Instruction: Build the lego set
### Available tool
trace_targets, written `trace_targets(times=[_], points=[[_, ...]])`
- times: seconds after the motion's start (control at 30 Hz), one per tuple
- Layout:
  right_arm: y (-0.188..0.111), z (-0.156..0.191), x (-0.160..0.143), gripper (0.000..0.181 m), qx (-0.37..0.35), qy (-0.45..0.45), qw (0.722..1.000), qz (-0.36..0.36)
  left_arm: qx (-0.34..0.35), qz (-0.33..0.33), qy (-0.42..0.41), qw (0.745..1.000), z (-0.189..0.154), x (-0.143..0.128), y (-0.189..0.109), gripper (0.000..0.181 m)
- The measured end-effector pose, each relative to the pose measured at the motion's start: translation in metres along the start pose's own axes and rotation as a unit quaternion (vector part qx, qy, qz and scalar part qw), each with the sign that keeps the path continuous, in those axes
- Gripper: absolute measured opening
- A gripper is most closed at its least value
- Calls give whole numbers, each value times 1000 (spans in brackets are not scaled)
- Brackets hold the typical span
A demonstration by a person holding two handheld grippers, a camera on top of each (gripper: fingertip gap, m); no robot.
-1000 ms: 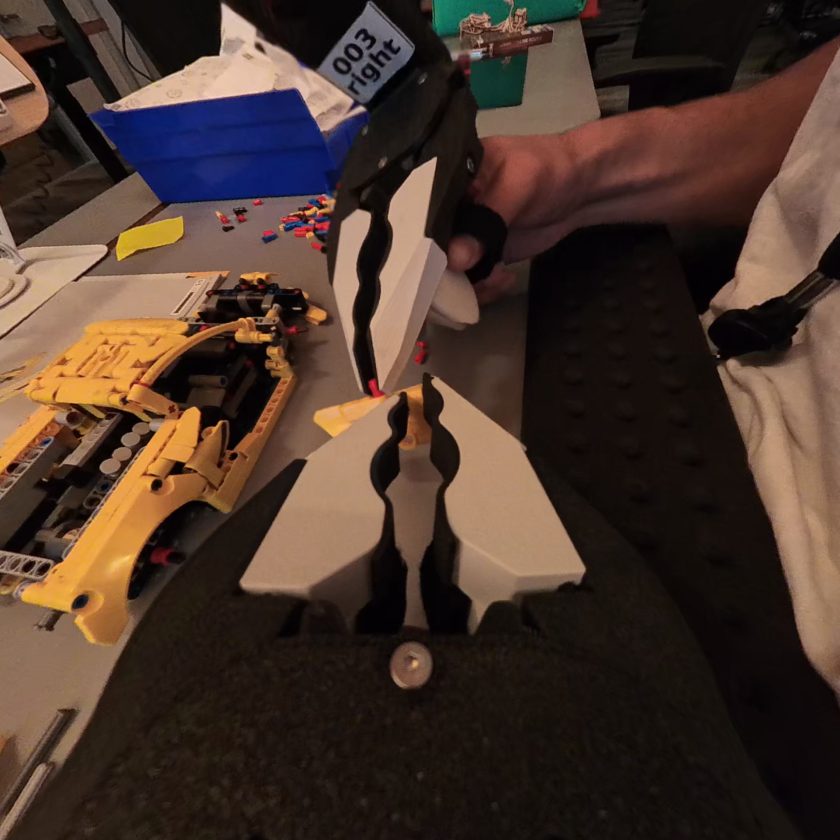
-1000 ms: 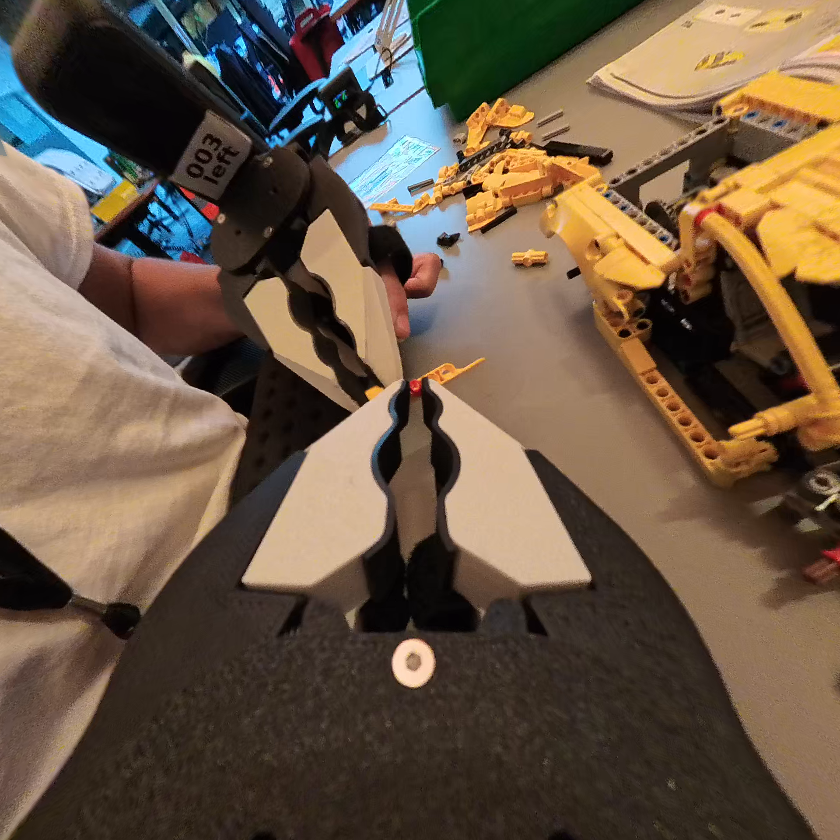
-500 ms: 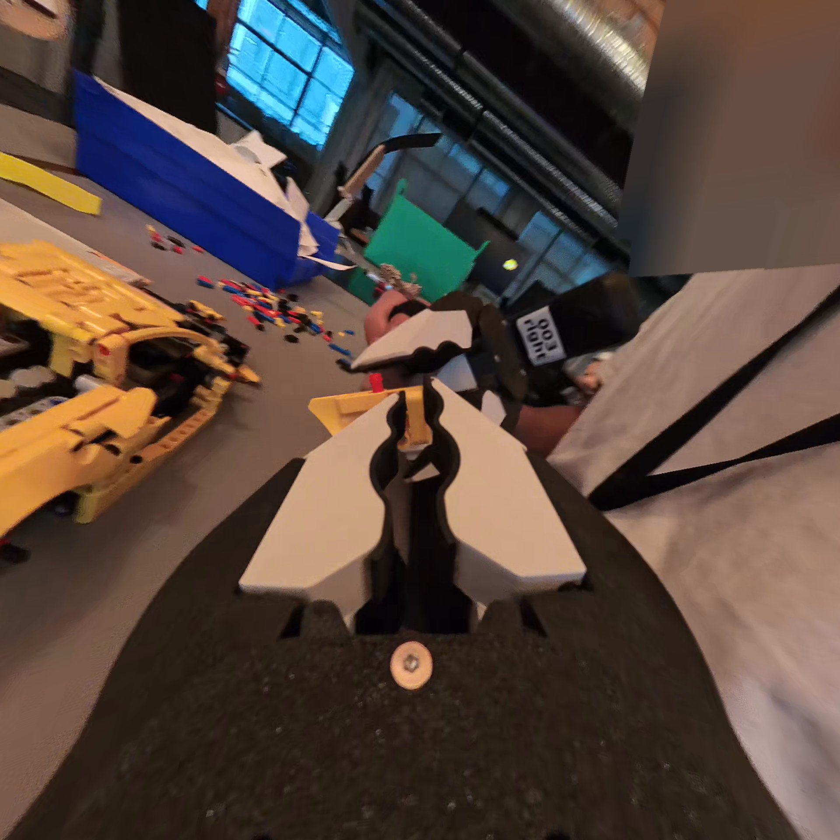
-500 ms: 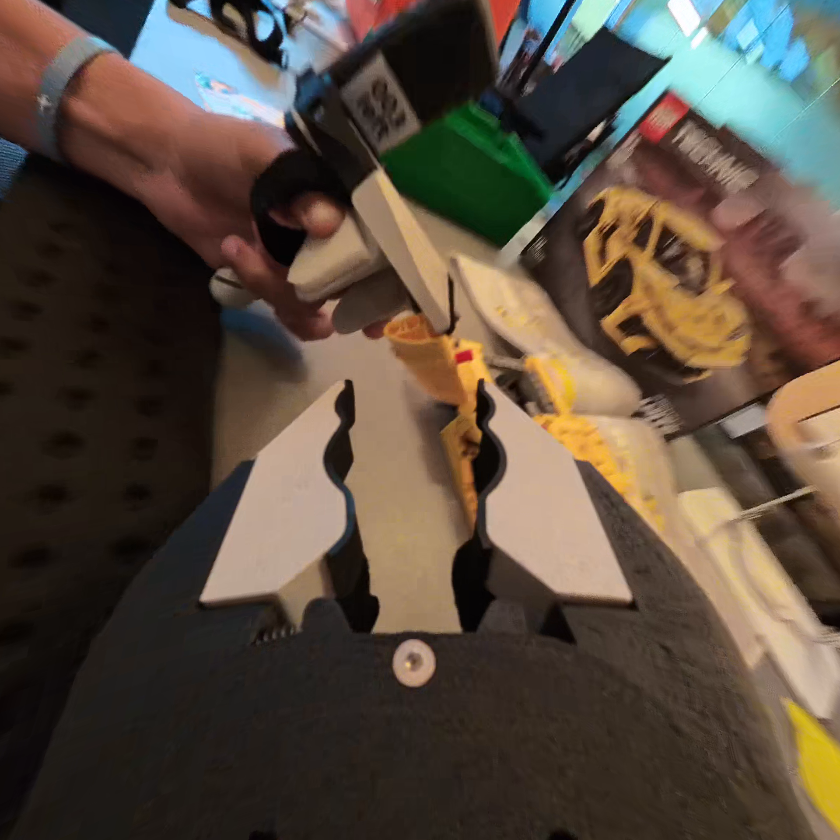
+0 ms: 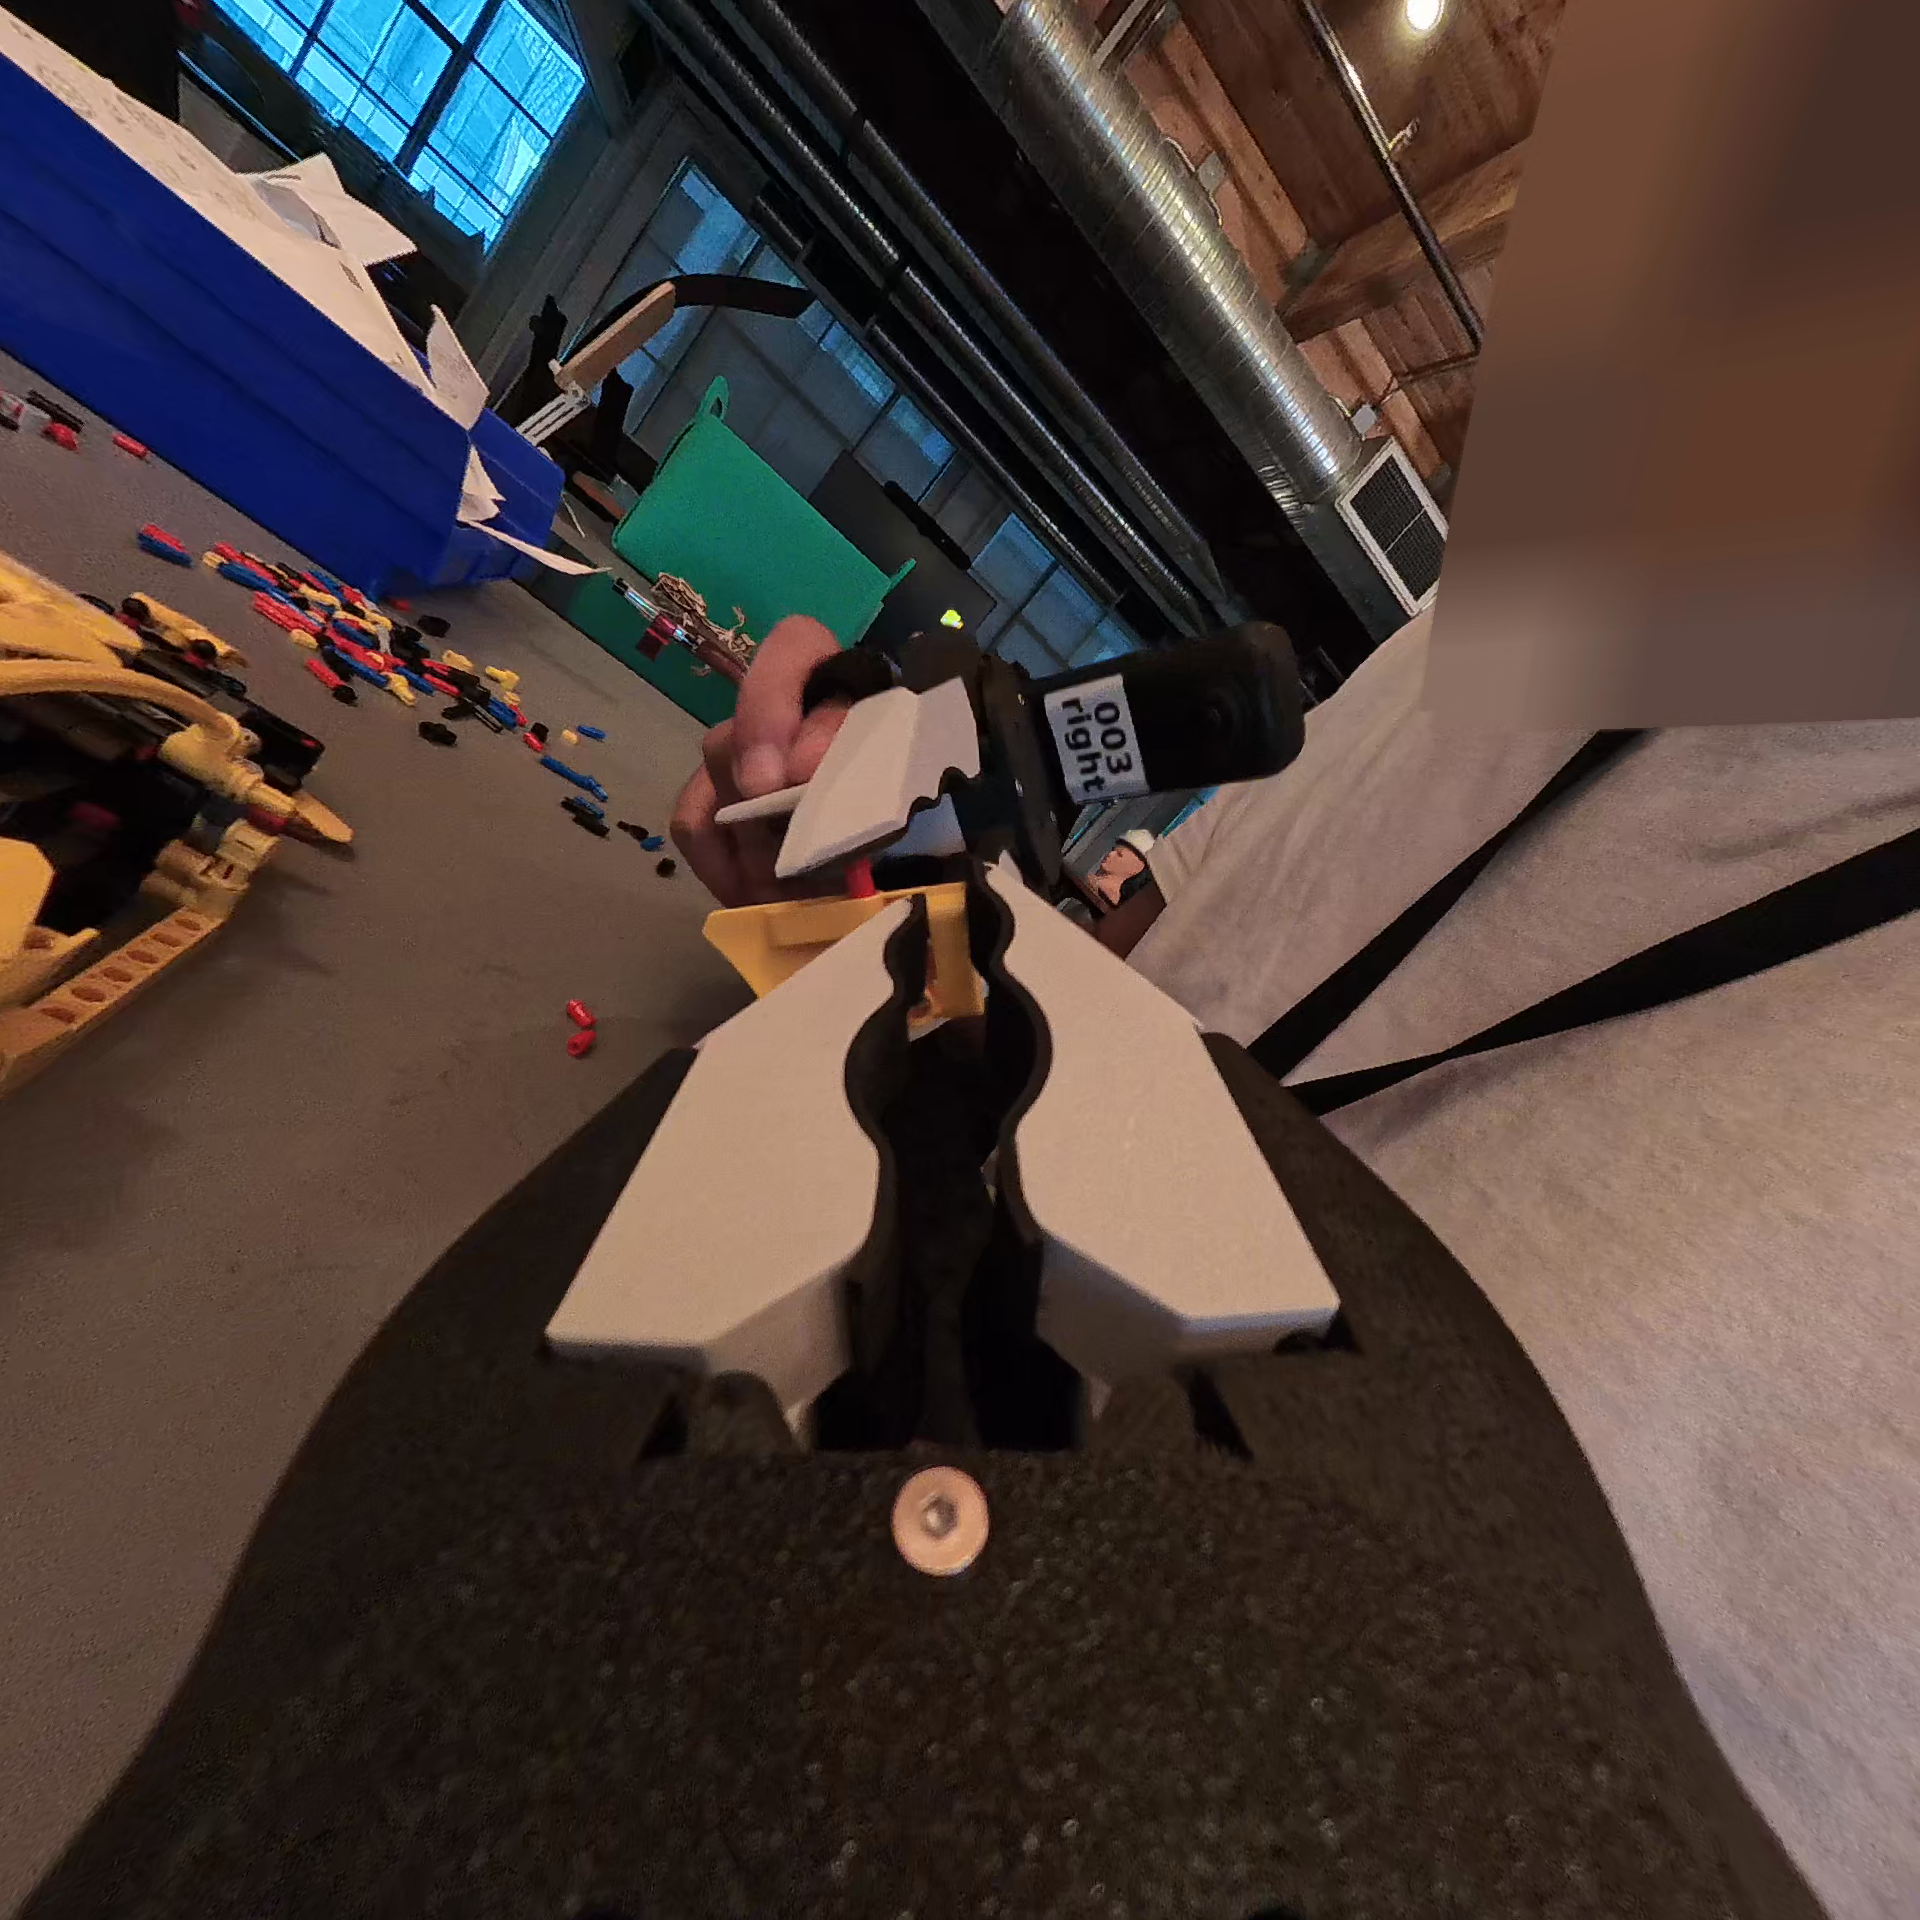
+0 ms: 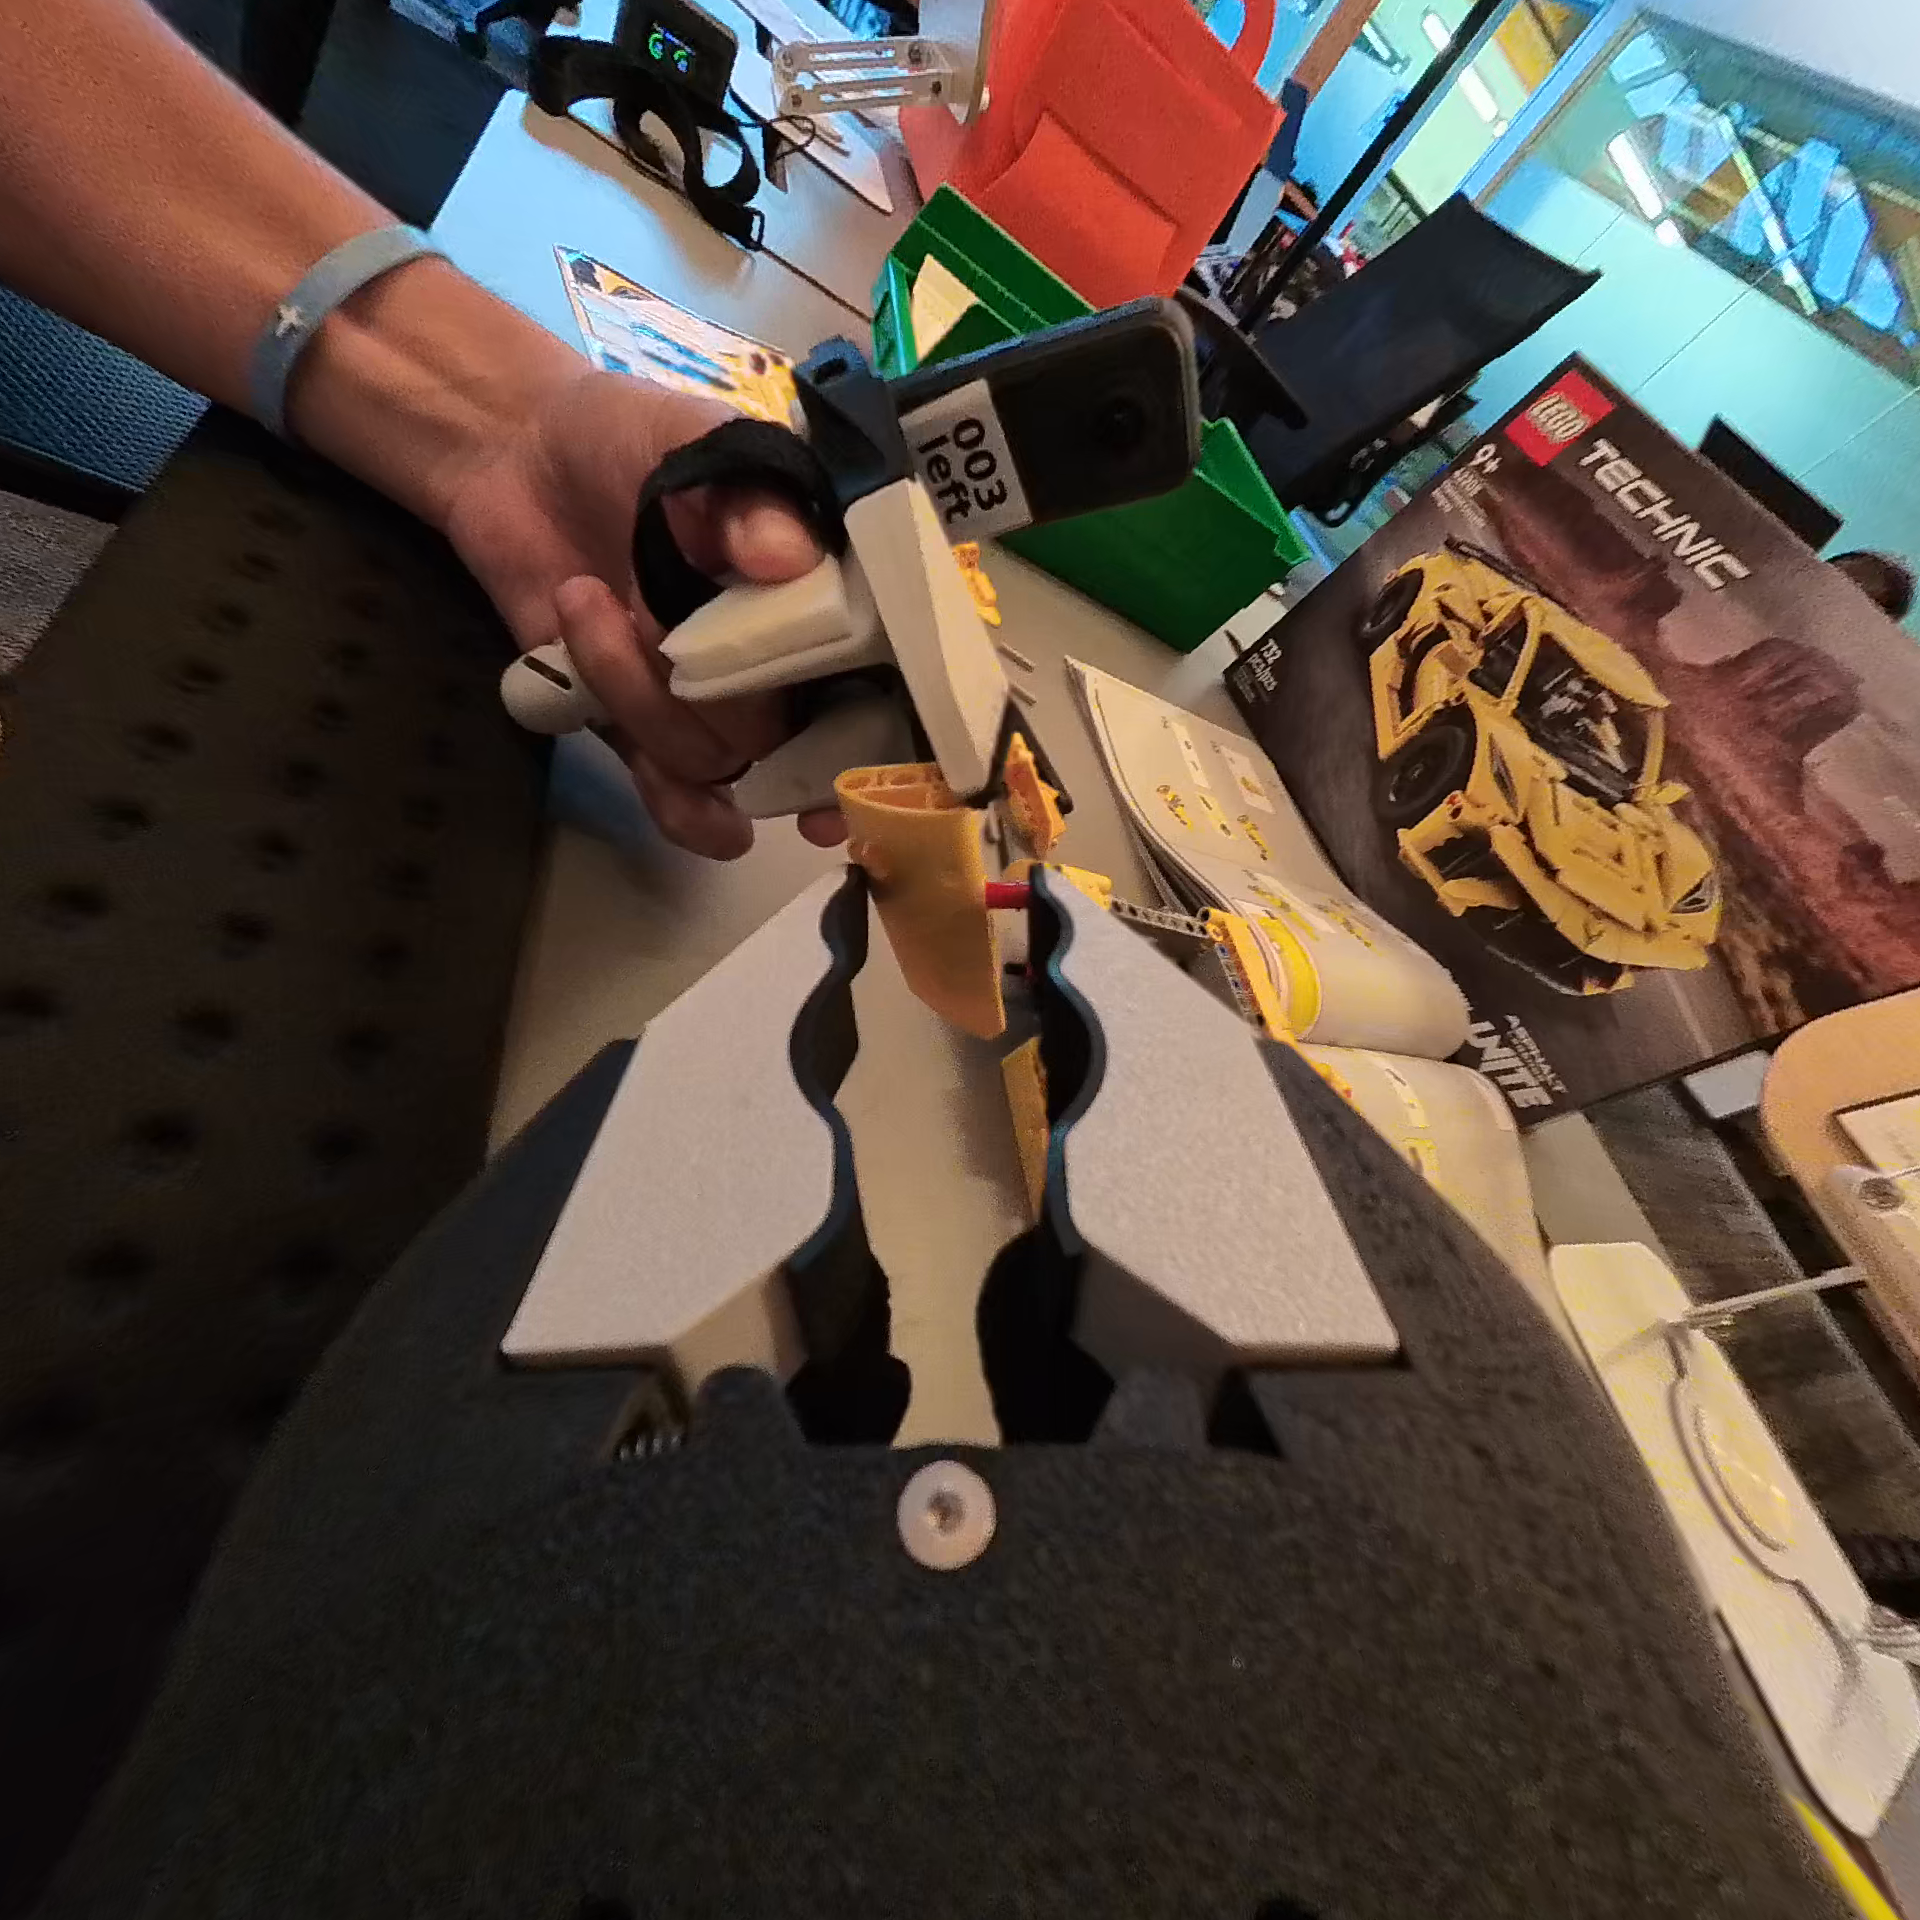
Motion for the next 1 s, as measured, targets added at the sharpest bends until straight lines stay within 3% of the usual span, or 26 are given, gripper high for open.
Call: trace_targets(times=[0.23,0.33,0.43,0.5,0.57,0.63,0.7,0.87,0.93,1.0], points=[[3,0,2,22,0,-1,1000,22,-4,-13,-18,1000,3,1,-2,6],[4,-5,-3,22,6,29,999,41,27,-17,-14,999,6,2,-2,8],[6,-12,-9,23,-10,68,996,58,89,-27,40,995,7,4,-3,33],[7,-14,-12,23,-28,64,994,86,136,-16,81,987,8,2,-1,37],[9,-12,-9,23,-38,63,993,94,169,5,113,979,8,0,3,37],[12,-10,-8,23,-45,56,991,117,189,23,140,972,9,-3,5,21],[14,-7,-11,23,-46,66,989,123,201,35,146,968,9,-3,4,16],[-2,-10,-15,23,16,193,980,36,145,36,135,979,1,-2,2,15],[-12,-16,-19,21,77,267,961,-6,98,28,135,986,-8,-1,2,15],[-19,-19,-22,24,169,345,923,-37,51,29,134,989,-17,-2,3,15]])
Point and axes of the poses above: each gripper's, where its closed fingertips meet, y out along the fingers, x out of its top, z = x × y across the jaws, the point moved 9 cm from there along -y, back along the fingers, and after that the axes turned 2 degrees about -x, right-handed, at the moved point
